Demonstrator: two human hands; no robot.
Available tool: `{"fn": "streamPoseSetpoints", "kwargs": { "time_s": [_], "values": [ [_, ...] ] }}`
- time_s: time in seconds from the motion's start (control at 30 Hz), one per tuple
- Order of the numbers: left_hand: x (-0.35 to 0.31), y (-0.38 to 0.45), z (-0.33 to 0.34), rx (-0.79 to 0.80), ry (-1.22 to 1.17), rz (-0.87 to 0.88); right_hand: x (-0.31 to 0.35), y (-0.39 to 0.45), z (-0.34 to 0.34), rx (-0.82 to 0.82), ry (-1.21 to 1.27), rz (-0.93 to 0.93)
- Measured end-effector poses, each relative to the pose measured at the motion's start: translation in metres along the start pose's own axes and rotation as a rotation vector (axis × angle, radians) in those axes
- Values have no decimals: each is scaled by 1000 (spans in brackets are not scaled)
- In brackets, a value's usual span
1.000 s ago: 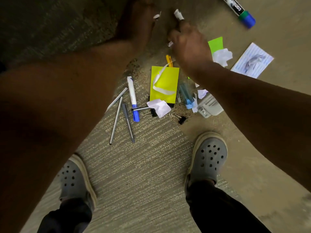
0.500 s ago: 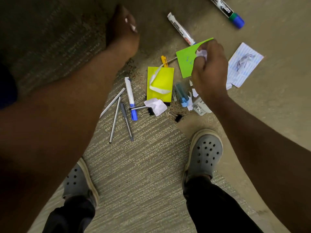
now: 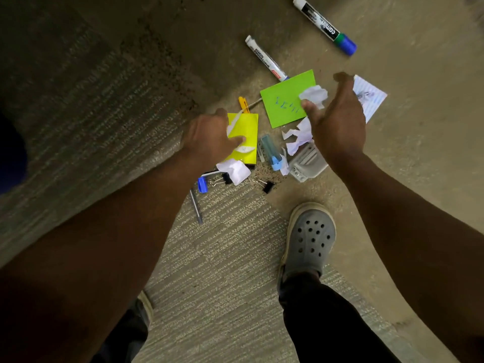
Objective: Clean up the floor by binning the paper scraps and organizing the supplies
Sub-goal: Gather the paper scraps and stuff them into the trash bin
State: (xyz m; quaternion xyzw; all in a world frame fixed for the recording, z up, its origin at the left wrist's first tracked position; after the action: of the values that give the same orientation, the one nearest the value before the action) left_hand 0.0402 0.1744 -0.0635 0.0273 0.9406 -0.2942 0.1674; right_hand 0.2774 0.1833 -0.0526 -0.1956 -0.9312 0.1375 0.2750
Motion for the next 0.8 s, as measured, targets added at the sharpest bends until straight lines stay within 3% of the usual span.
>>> {"fn": "streamPoseSetpoints", "kwargs": {
  "time_s": [0.13,0.23,0.33,0.43,0.53,0.6,0.8],
  "values": [
    [4,-1,16,-2,18,0,-4,8,13,140,-237,-77],
    [5,-8,10,-112,-51,4,-2,10,11,77,-253,-103],
    [5,-27,-5,-246,-183,-31,5,1,-2,-17,-169,-93],
    [4,-53,-20,-320,-503,-203,17,-19,-17,-32,-61,-7],
    [7,-79,-31,-271,-820,-460,39,-46,-28,-23,100,49],
    [9,-99,-43,-206,-1026,-579,61,-66,-31,65,281,49],
    [31,-162,-110,-185,-1180,-570,163,-123,-28,227,539,-12]
  ]
}}
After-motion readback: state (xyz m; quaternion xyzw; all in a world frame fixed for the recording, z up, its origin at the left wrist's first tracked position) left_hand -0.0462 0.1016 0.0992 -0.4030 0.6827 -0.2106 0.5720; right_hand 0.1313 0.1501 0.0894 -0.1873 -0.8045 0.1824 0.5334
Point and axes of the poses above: each hand's wrist, its own y-axis towards the middle knuckle, its own z-axis out of the palm, x = y × z, the point moved 2 cm from there along y, towards the middle knuckle, and after that the axes turned 3 degrees about z, right-handed, at the moved point
